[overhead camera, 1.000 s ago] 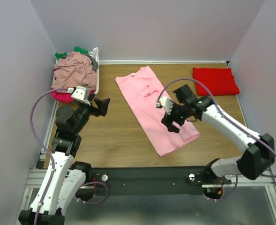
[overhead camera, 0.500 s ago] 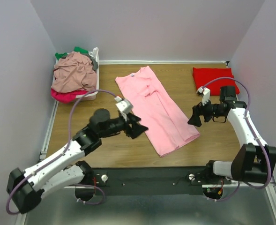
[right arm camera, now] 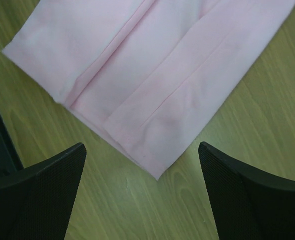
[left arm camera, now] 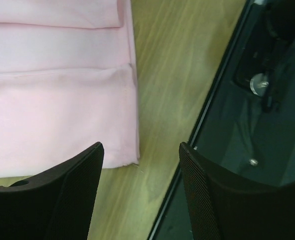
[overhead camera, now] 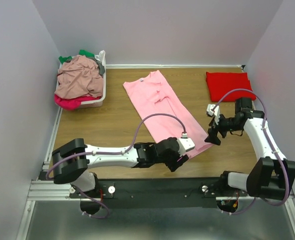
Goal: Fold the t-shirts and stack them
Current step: Fold the tshirt
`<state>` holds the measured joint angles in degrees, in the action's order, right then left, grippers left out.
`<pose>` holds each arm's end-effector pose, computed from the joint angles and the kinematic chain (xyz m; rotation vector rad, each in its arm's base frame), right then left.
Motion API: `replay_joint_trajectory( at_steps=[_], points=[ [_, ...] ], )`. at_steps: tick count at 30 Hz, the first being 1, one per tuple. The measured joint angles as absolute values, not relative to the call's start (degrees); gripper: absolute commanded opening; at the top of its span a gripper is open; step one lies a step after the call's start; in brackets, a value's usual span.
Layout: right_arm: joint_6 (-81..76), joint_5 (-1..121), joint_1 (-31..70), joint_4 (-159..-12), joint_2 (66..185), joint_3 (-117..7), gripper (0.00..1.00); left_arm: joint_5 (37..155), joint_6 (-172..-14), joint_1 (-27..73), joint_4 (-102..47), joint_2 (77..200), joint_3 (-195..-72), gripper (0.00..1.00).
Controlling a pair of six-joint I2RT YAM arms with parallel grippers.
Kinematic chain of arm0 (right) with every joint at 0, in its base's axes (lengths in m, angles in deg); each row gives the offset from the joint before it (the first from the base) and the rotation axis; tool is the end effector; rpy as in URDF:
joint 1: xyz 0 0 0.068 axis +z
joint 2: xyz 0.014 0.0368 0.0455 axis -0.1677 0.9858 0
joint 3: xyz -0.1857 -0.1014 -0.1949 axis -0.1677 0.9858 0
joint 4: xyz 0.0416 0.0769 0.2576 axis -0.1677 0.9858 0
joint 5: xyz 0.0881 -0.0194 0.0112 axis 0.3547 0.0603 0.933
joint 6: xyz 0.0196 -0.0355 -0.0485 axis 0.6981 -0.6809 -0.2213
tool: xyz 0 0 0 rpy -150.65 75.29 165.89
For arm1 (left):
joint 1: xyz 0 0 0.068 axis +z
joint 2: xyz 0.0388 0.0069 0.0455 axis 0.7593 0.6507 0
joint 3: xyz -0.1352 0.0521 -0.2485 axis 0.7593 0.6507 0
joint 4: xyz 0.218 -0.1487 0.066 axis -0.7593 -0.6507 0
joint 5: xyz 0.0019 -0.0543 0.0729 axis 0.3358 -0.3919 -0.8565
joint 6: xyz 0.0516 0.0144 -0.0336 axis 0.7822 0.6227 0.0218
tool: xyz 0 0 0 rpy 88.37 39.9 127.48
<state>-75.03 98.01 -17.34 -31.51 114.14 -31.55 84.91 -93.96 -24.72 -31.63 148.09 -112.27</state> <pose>0.2221 0.0054 0.2530 -1.2786 1.9922 0.5840 0.0955 -0.3272 0.2236 1.1595 2.0104 -0.7676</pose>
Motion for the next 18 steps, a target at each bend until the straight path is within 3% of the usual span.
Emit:
replay_joint_trajectory(
  at_steps=[7, 18],
  points=[
    [-87.4, 98.4, -18.2, -24.3, 121.6, -33.7, 0.99, 82.0, -90.8, -24.8, -32.8, 155.0, -115.6, 0.62],
    [-90.1, 98.7, -18.4, -22.3, 121.7, -34.5, 0.98, 79.8, -90.4, -26.2, -36.0, 161.3, -117.8, 0.50]
  ],
)
